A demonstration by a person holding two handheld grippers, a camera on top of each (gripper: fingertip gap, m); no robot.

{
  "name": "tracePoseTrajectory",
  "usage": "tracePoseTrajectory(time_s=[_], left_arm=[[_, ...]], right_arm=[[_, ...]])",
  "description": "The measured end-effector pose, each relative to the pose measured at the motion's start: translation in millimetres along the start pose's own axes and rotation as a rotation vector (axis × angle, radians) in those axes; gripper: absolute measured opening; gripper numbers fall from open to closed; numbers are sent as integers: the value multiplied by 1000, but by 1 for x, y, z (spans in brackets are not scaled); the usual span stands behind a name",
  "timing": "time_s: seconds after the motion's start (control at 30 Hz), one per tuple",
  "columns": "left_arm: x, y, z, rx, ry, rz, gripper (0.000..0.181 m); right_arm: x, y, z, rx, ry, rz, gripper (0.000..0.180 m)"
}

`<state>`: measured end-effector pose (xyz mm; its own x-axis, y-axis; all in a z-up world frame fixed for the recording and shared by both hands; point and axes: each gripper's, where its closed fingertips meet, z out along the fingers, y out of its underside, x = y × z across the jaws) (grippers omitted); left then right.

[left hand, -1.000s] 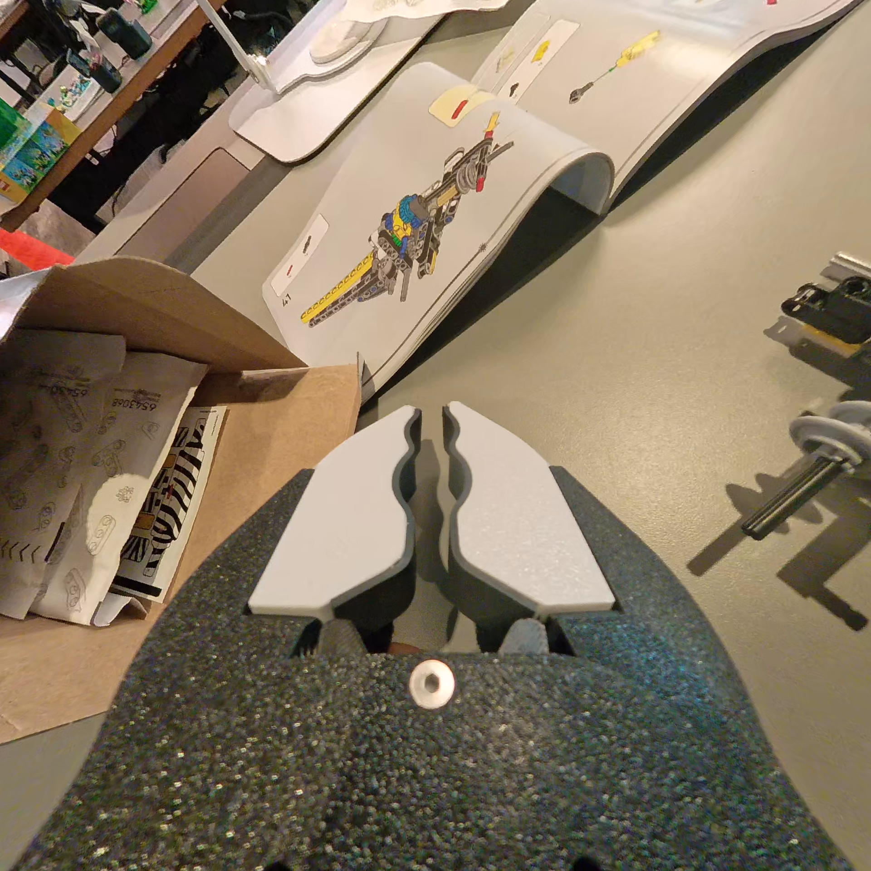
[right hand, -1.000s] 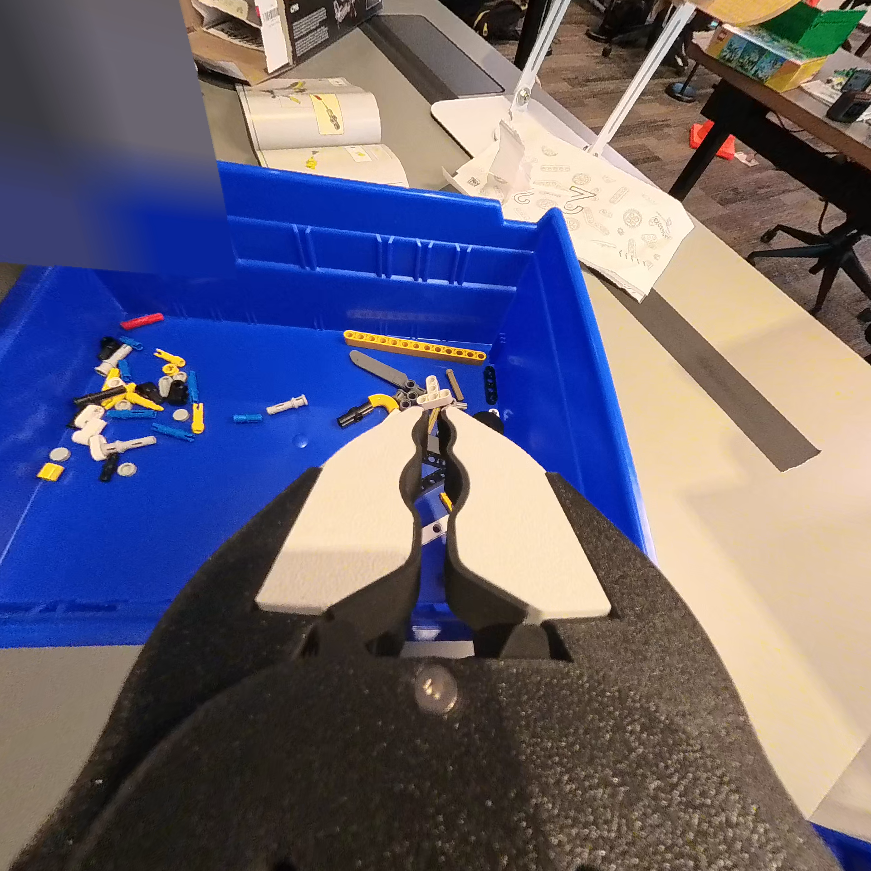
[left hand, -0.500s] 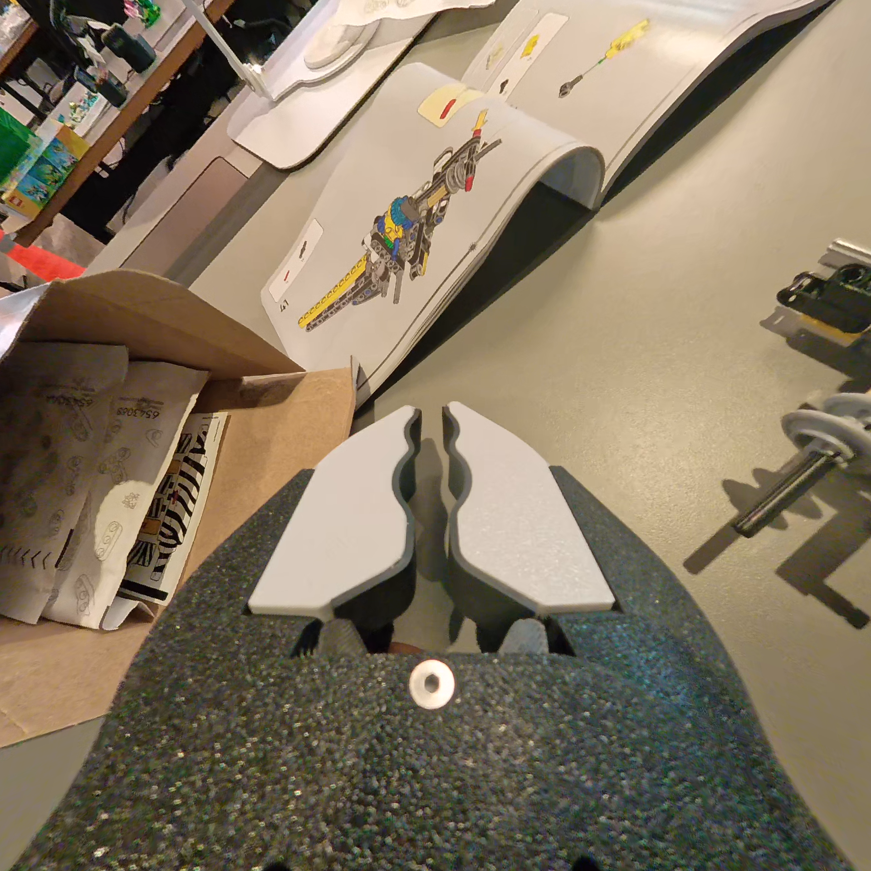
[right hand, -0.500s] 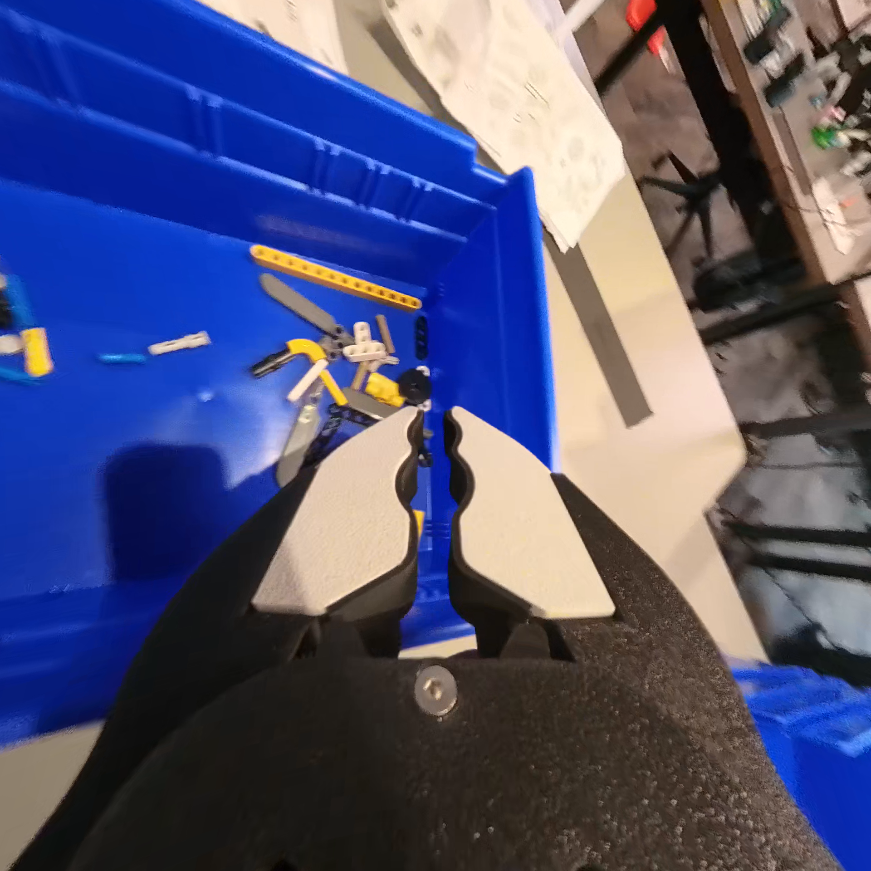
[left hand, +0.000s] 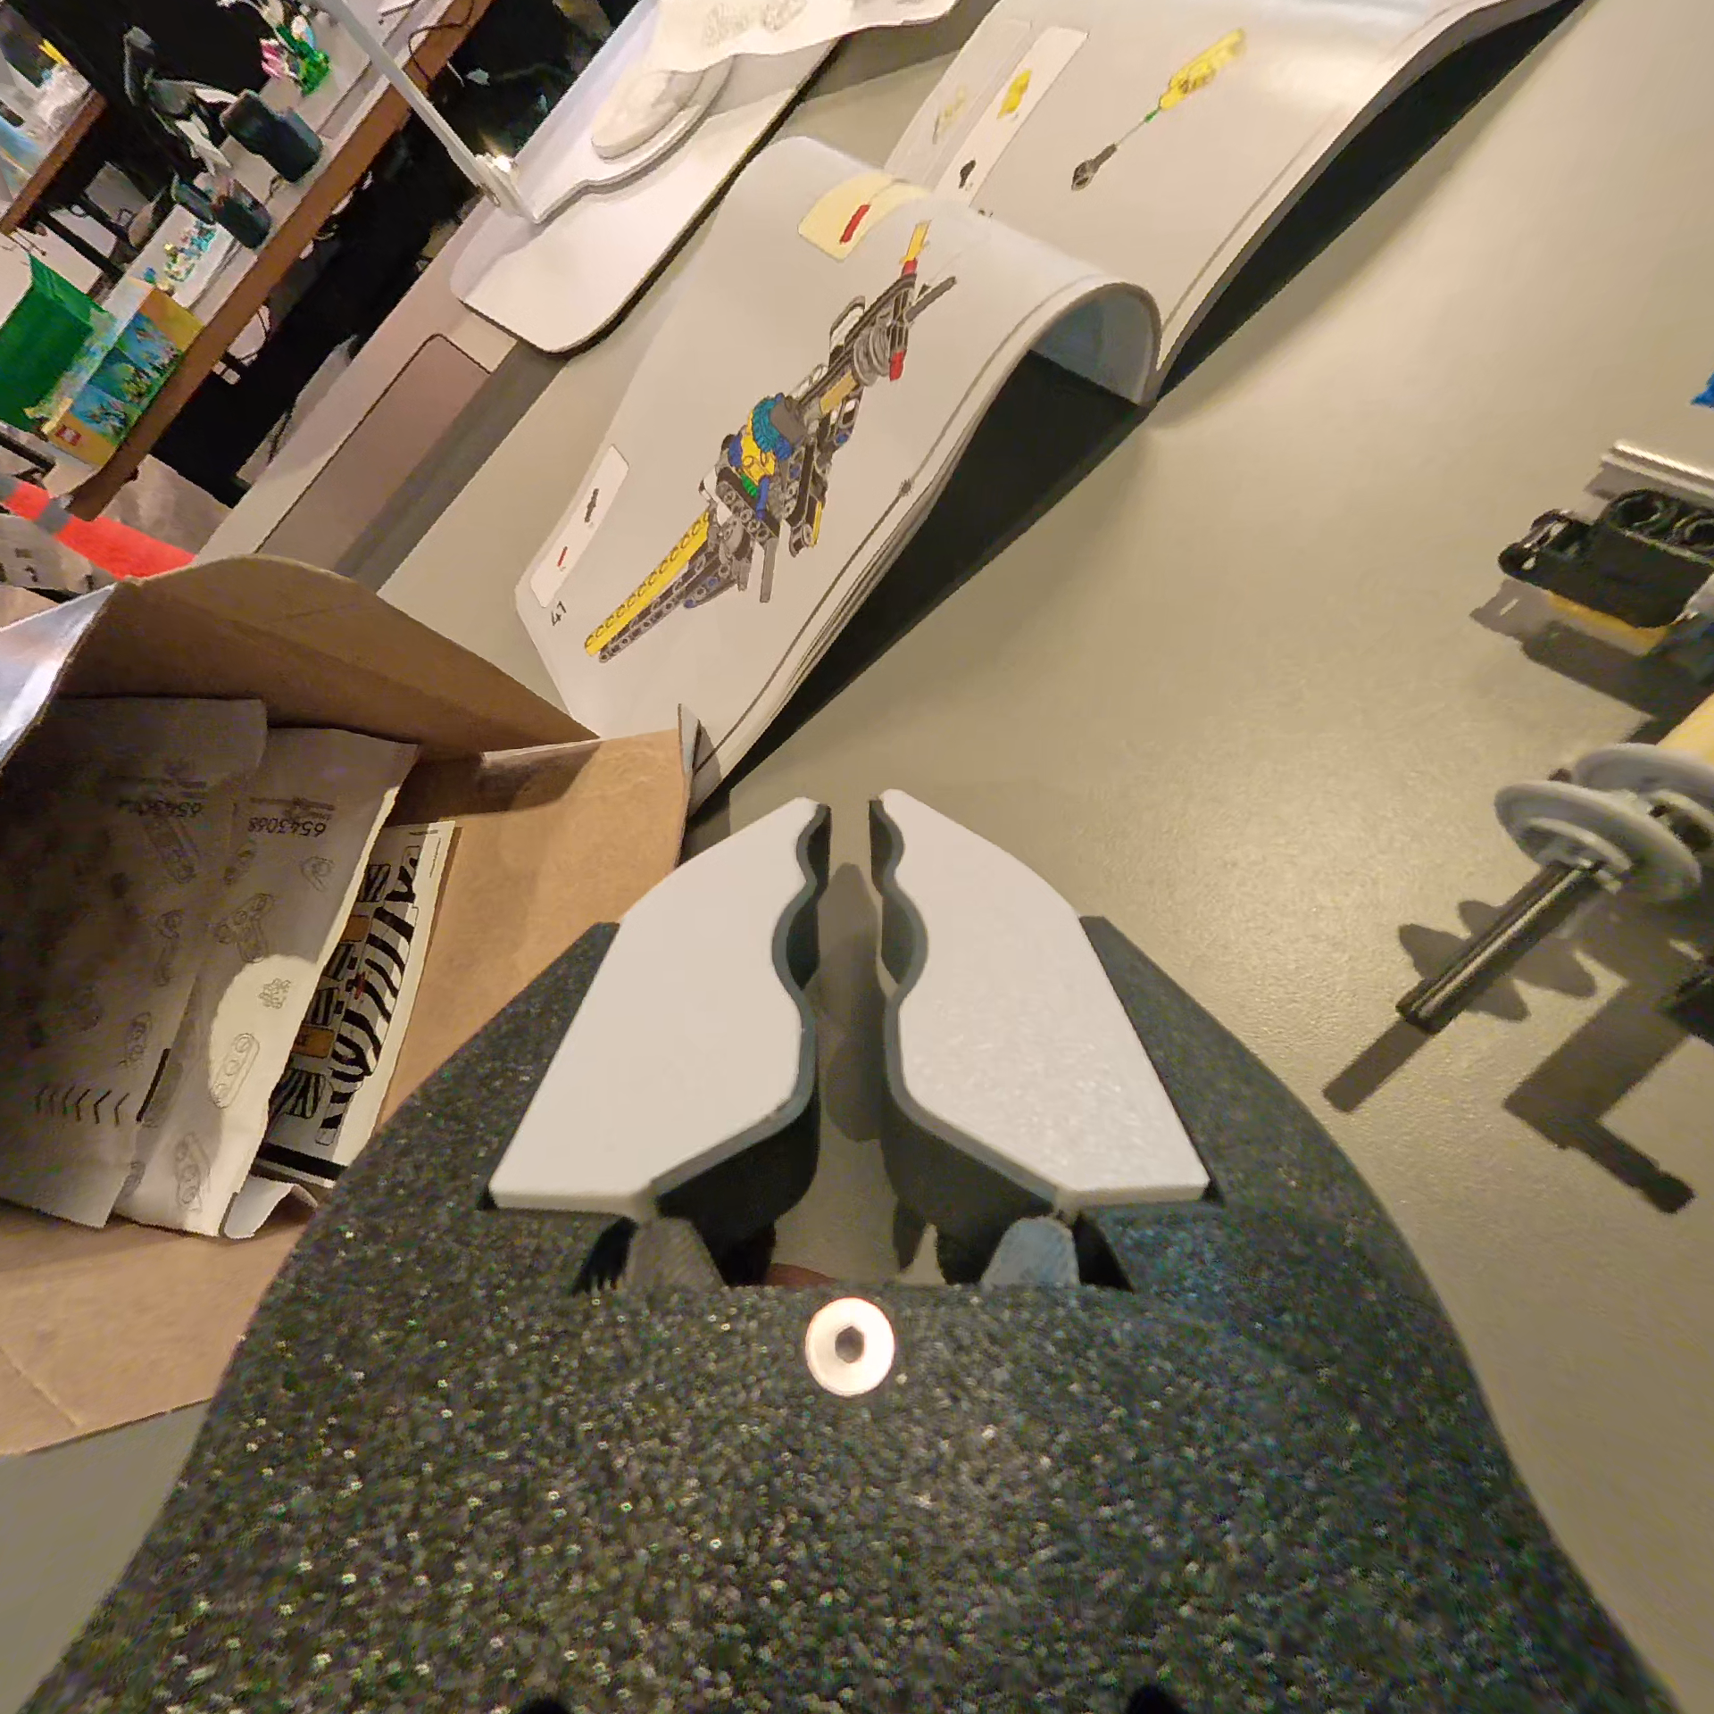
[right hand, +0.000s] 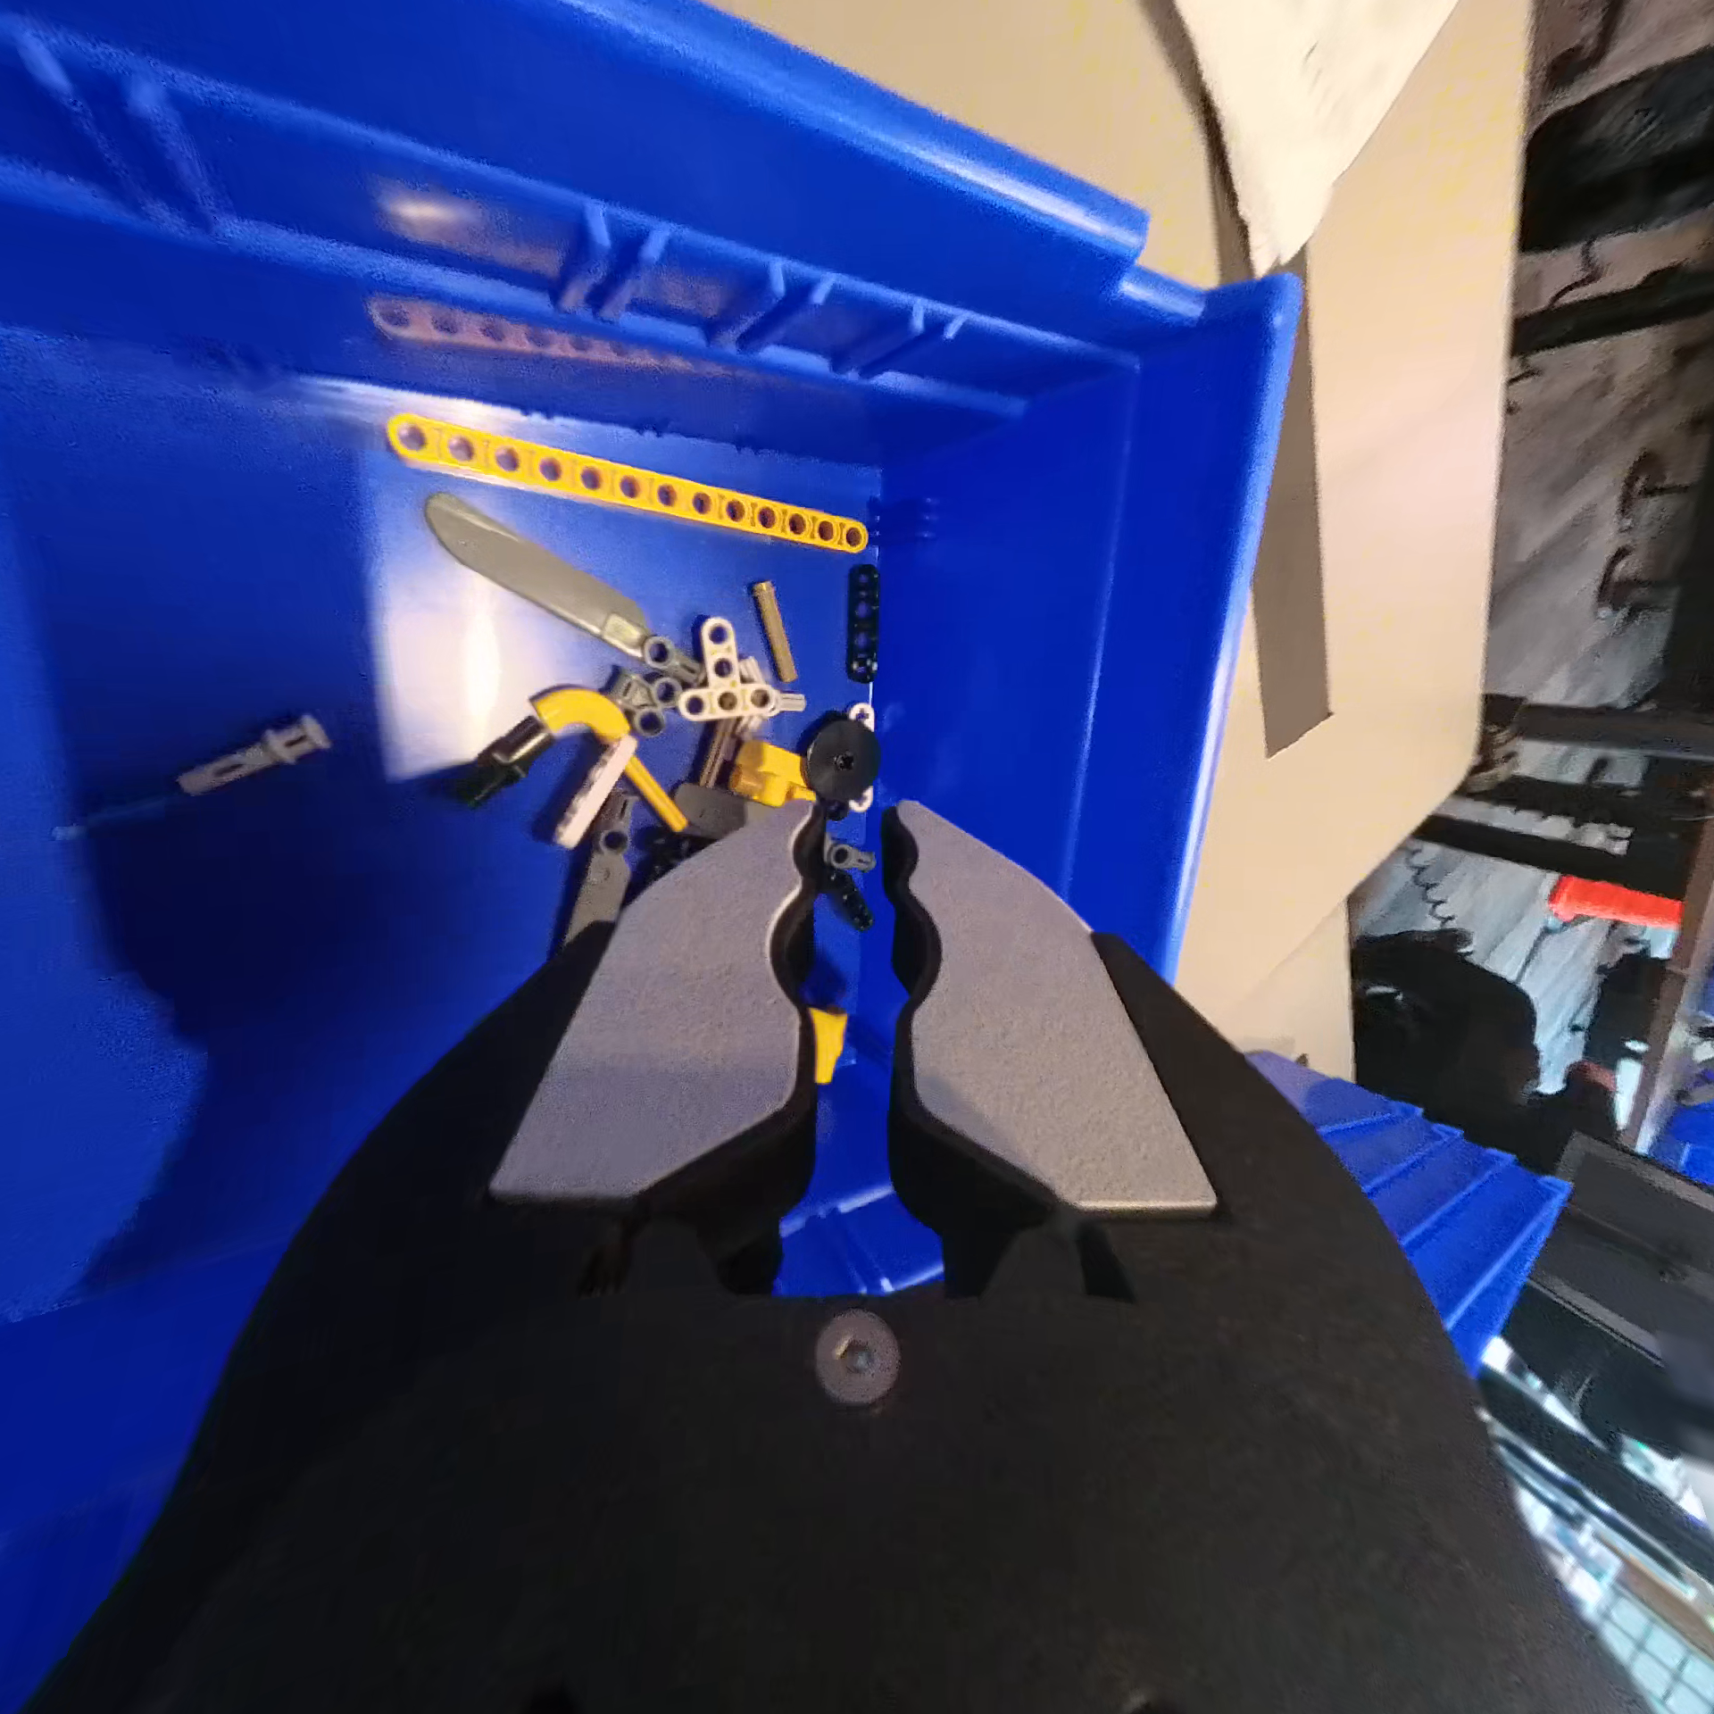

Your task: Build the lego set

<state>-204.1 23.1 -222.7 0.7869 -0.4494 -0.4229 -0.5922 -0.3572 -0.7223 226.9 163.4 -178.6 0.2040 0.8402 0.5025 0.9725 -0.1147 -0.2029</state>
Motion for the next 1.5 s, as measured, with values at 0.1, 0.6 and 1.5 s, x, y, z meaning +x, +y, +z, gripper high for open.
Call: tracePoseTrajectory(time_s=[0.1, 0.6, 1.5], left_arm=[[2, 1, -1, -3, 6, 0, 8], [4, 2, -4, -3, 17, 2, 8], [4, 2, -4, -4, 15, 9, 7]], right_arm=[[0, 1, 9, -45, -37, 27, 14], [-4, 17, 56, -178, -74, 86, 17], [-6, 16, 60, -173, -142, 148, 15]])
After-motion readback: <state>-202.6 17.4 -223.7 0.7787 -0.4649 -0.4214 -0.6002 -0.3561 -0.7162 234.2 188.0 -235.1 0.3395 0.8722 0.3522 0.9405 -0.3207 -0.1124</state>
